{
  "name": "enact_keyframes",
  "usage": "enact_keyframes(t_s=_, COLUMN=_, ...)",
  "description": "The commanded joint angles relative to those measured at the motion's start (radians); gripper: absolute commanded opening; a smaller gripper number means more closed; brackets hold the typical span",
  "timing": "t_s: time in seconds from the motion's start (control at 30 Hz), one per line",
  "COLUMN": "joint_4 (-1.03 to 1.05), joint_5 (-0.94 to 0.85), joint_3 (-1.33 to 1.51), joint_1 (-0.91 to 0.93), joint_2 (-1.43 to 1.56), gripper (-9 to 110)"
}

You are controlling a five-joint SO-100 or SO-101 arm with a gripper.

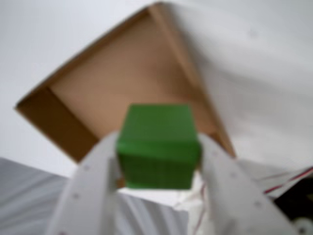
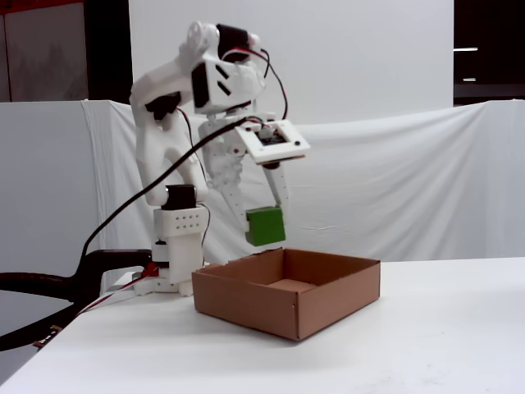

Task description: Grasp a green cube and put it in a box.

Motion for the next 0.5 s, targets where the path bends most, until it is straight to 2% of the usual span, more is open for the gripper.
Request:
enact_keyframes(t_s=0.0, joint_4=-0.038, joint_5=0.029, joint_3=-0.037, joint_1=-0.041, joint_2=0.003, gripper=14)
enact_keyframes(t_s=0.47, joint_4=-0.347, joint_5=0.074, joint_3=0.31, joint_1=-0.161, joint_2=-0.071, gripper=15)
